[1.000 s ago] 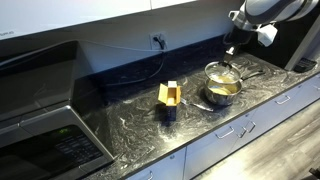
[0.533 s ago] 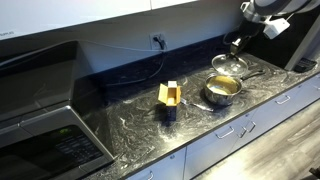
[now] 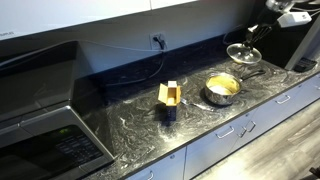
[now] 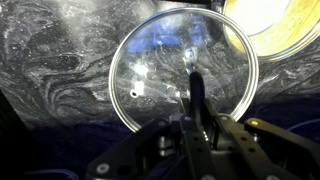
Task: Move the pot closer to the fork then remove the lid from the pot
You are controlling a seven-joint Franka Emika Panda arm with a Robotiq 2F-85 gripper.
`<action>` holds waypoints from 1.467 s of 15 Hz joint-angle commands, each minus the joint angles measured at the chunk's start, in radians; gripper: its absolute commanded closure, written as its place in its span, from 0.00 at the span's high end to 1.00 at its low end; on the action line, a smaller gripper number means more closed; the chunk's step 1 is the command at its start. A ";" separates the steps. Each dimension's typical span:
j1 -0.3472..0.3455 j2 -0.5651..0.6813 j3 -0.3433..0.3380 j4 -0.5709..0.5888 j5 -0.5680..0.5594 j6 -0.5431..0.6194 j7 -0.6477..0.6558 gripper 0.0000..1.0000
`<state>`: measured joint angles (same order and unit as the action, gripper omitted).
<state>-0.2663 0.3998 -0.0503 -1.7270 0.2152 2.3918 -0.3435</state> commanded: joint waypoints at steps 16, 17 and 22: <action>-0.100 0.441 -0.024 0.454 0.033 -0.048 0.284 0.04; -0.098 0.458 -0.023 0.472 0.030 -0.063 0.293 0.04; -0.081 0.542 -0.029 0.563 0.007 -0.161 0.328 0.04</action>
<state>-0.3567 0.8956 -0.0747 -1.2546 0.2428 2.3068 -0.0594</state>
